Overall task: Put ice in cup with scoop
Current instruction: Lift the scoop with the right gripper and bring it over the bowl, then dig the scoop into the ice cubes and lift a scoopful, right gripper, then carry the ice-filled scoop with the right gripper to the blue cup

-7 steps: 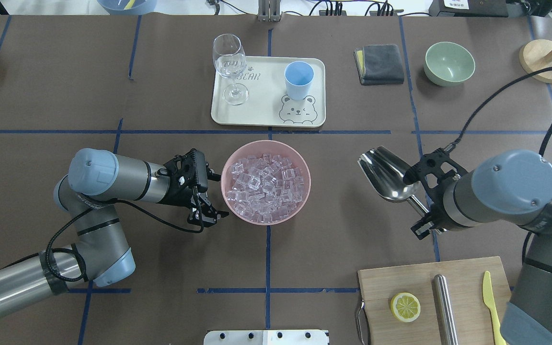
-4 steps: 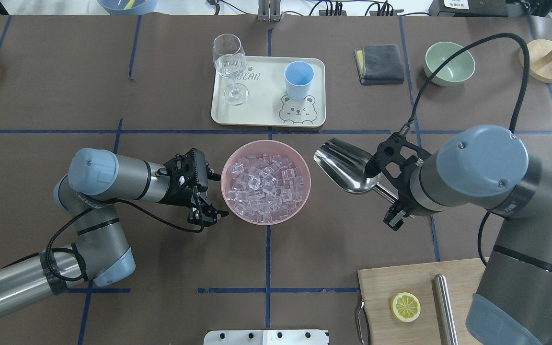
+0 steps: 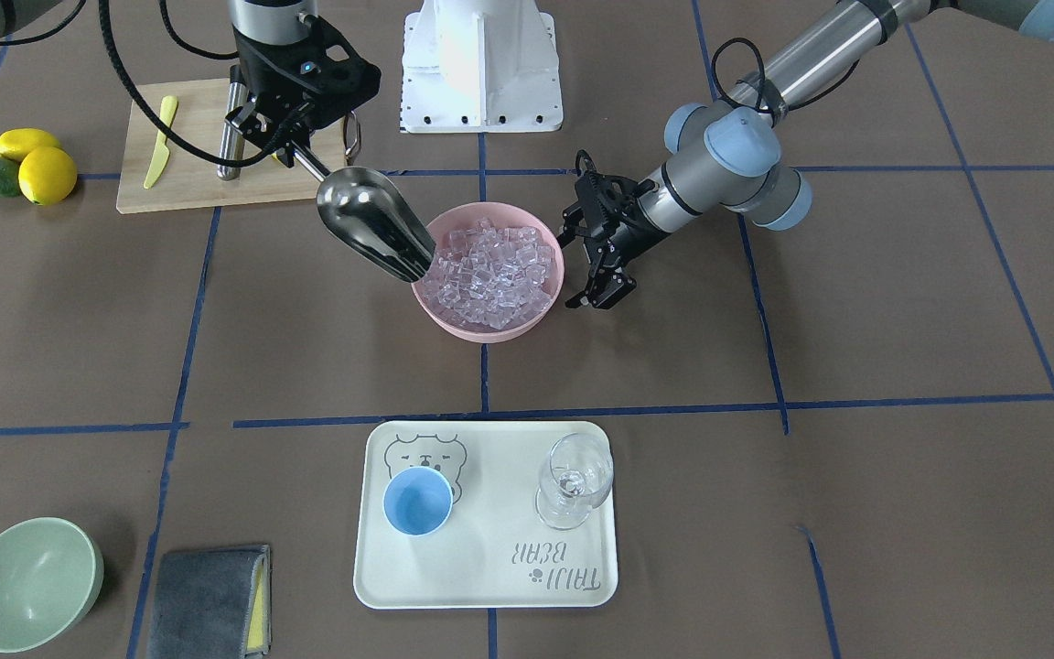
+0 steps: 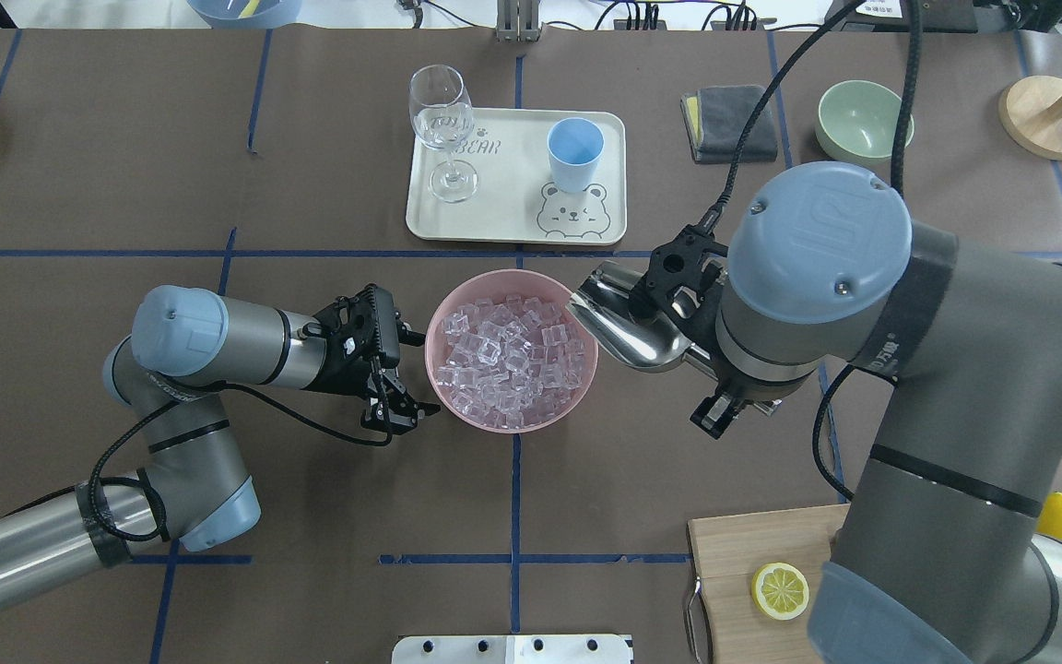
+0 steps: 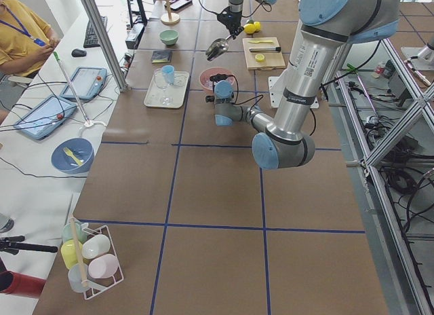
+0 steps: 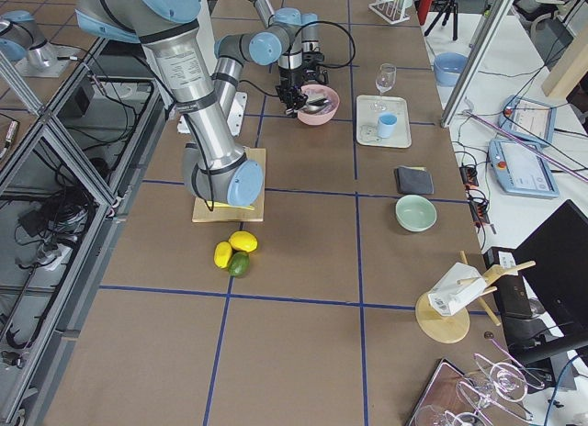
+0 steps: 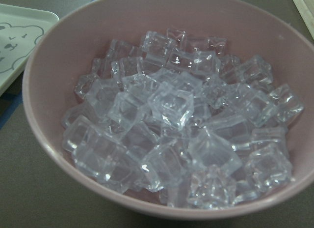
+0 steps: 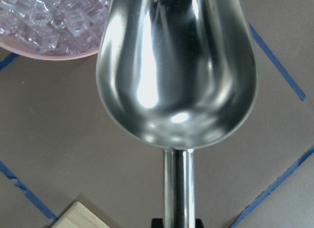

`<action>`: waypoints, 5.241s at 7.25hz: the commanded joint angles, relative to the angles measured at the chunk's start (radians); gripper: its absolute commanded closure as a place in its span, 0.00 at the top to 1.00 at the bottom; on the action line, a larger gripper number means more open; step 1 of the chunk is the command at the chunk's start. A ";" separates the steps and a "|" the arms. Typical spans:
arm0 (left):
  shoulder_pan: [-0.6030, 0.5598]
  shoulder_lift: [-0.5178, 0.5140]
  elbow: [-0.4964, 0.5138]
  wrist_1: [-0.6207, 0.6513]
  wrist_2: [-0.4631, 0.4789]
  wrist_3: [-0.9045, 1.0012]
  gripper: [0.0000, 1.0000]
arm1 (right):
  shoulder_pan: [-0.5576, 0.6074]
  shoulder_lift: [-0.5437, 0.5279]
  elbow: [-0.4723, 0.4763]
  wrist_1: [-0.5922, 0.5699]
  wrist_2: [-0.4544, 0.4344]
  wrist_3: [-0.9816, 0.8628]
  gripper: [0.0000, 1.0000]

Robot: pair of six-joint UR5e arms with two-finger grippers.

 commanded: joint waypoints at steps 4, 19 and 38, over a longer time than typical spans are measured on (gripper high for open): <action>0.000 0.000 0.008 -0.005 0.010 -0.001 1.00 | -0.049 0.277 -0.228 -0.302 -0.004 -0.218 0.00; 0.001 -0.002 0.008 -0.005 0.032 -0.002 1.00 | -0.128 0.399 -0.613 -0.175 -0.075 -0.207 0.00; 0.001 -0.014 0.031 -0.005 0.032 -0.002 1.00 | 0.020 0.095 -0.286 0.070 -0.069 -0.123 0.00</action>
